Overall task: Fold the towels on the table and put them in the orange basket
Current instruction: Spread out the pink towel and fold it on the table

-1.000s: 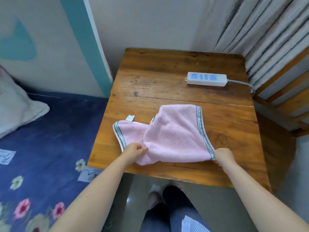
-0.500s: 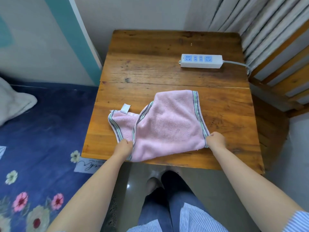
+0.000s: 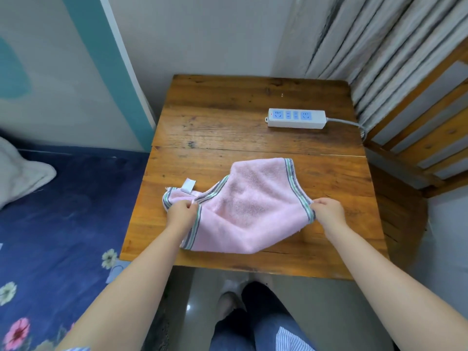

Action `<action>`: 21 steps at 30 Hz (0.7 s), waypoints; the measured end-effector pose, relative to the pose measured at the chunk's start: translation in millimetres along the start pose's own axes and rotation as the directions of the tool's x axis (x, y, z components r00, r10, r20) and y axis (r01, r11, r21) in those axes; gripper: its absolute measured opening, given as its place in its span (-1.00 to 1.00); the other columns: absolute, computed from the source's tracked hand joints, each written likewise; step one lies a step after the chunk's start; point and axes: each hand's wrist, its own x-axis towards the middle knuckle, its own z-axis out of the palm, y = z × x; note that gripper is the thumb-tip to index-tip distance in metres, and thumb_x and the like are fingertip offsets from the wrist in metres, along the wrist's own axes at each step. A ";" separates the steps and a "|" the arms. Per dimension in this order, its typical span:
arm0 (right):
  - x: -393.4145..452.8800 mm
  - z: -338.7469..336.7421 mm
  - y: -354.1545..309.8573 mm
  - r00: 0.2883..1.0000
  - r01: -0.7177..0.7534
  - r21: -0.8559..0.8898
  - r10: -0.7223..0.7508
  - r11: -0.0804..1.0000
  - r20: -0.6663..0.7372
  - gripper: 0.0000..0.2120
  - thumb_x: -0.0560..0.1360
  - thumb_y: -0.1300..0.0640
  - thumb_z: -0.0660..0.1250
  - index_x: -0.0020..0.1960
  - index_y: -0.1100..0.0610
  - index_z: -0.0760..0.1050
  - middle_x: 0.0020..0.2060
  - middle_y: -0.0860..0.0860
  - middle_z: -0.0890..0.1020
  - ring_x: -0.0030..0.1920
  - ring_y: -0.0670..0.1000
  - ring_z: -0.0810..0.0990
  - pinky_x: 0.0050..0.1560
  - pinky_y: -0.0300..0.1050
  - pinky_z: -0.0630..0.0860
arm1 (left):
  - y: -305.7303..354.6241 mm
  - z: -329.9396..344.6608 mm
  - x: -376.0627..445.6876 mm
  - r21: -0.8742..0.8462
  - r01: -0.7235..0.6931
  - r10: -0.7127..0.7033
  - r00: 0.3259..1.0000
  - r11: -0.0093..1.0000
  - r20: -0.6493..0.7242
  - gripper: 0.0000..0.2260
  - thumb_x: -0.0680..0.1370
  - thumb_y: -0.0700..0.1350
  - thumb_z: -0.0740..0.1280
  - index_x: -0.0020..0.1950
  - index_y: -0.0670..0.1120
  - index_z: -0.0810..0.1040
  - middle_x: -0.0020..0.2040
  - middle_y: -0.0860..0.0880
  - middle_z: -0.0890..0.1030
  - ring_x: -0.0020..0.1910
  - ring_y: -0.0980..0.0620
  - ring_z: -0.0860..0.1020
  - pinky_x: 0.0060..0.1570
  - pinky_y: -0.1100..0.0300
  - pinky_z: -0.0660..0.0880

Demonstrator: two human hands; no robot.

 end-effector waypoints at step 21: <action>1.5 -24.5 -346.6 0.892 0.448 0.598 -0.379 0.665 -0.247 -0.81 0.43 0.28 0.29 -0.33 0.09 0.49 -0.42 -0.07 0.49 -0.24 0.02 0.48 -0.17 -0.15 0.43 | 193.2 -223.1 62.5 -0.853 -0.404 -0.185 0.859 0.331 -0.478 -0.71 0.59 -0.26 0.10 -0.31 -0.04 0.35 -0.43 -0.01 0.38 -0.51 0.13 0.34 -0.55 0.39 0.31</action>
